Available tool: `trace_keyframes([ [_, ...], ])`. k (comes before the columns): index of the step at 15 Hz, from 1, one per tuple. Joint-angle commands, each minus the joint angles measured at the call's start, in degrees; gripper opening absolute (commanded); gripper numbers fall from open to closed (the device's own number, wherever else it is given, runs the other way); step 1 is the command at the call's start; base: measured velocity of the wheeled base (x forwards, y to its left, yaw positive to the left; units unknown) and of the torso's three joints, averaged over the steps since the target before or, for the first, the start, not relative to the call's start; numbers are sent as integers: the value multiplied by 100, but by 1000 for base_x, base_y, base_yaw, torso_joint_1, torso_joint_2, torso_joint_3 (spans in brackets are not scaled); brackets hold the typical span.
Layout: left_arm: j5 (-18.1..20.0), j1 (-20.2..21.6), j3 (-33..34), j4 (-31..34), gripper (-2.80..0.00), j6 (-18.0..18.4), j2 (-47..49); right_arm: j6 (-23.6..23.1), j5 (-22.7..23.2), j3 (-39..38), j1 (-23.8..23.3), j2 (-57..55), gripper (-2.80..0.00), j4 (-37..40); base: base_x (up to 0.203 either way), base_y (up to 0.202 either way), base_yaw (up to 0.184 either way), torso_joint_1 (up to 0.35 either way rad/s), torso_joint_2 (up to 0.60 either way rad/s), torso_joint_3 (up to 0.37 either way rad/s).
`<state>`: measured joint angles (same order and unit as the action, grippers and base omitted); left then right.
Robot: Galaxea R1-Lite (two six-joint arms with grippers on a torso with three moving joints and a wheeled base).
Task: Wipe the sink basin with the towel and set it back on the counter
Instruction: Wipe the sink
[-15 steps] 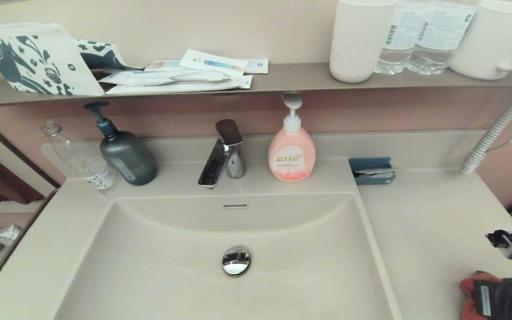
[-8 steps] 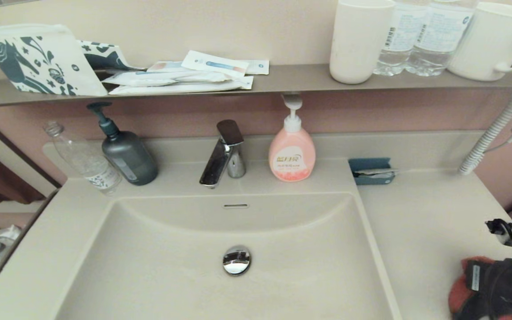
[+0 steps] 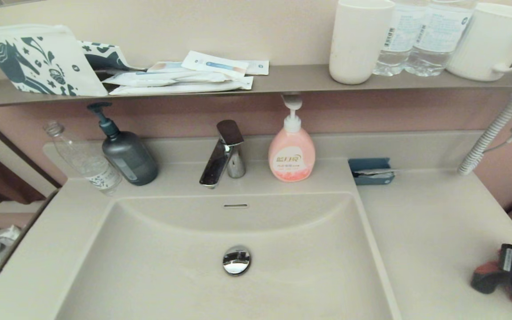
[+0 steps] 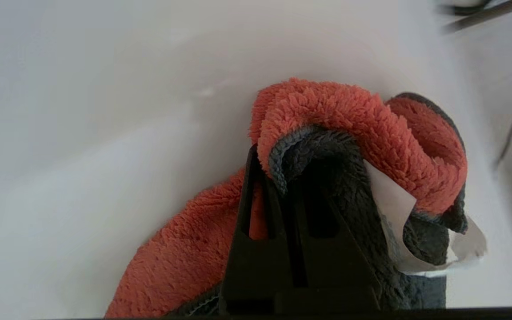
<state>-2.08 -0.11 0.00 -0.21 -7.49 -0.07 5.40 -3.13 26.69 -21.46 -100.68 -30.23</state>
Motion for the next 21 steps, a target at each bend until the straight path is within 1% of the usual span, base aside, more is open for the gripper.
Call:
trace_keyframes([
  [1,-2,-6,0,-6,-280,-7,7,2,-7,291,-199,-327,-280,-27,0,0,0,0,0,0],
  [2,-2,0,0,0,-280,-7,7,5,-12,363,-235,-397,-280,-26,0,0,0,0,0,0],
  [4,-2,-6,0,1,-280,-7,7,5,-12,396,-152,-400,-280,-27,0,0,0,0,0,0],
  [7,-2,-5,0,-5,-280,-7,7,108,-12,396,195,-390,-280,-12,0,0,0,0,0,0],
  [12,-2,-4,-1,-3,-280,-7,7,579,-183,-12,1466,20,-280,31,0,0,0,0,0,0],
  [16,-2,2,0,-5,-280,-7,7,636,-213,-645,2386,459,-280,35,0,0,0,0,0,0],
  [18,-2,-7,0,-6,-280,-7,7,637,-264,-989,3003,693,-280,35,0,0,0,0,0,0],
  [21,-2,-7,0,-6,-280,-7,7,705,-489,-1306,3840,917,-280,29,0,0,0,0,0,0],
])
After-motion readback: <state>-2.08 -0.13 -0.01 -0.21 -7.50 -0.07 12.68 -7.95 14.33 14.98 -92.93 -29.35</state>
